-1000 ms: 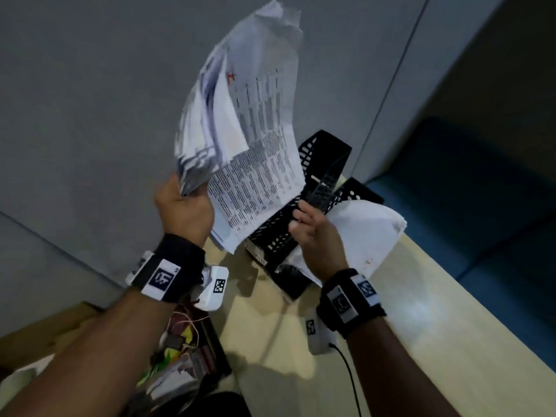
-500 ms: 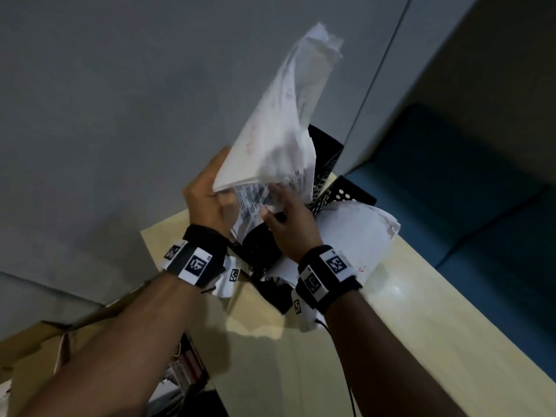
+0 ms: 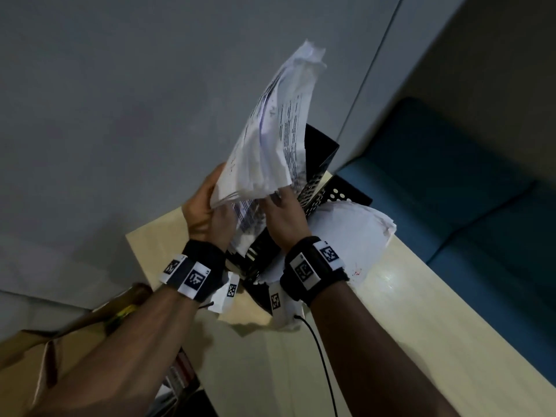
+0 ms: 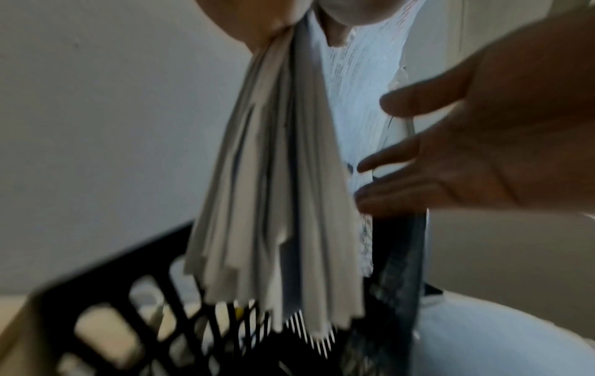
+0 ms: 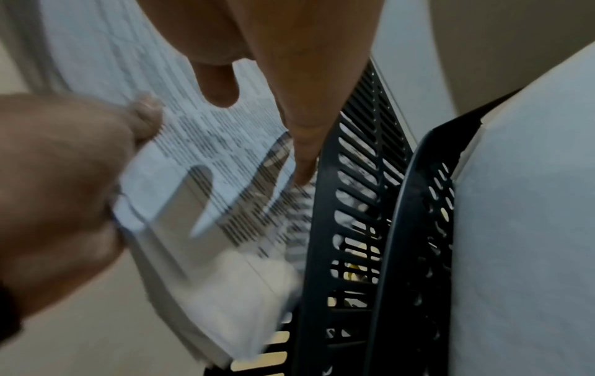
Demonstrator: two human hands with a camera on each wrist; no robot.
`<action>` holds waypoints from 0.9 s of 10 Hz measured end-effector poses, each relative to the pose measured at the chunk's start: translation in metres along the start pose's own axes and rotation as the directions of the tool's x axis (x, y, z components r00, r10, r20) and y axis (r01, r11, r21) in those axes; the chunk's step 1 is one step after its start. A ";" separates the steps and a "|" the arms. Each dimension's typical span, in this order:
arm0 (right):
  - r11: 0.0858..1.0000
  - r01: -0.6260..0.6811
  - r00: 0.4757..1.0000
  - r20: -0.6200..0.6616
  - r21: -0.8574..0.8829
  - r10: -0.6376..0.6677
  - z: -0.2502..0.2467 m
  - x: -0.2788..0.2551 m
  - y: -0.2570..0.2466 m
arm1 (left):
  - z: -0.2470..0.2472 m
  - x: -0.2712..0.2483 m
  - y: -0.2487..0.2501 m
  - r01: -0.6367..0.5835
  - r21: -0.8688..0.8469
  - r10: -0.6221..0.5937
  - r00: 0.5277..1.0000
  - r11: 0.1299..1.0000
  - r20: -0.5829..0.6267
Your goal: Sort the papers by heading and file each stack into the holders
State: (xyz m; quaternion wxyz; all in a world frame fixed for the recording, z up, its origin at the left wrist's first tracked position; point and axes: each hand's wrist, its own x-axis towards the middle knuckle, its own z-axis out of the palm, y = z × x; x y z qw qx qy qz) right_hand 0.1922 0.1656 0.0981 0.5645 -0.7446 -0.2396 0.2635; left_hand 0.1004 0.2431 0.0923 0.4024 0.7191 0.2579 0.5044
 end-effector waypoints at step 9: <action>0.932 0.354 0.844 -0.404 -0.073 -0.353 -0.225 -0.201 -0.085 | 0.004 -0.040 -0.027 0.392 0.079 -0.370 0.759 0.917 0.536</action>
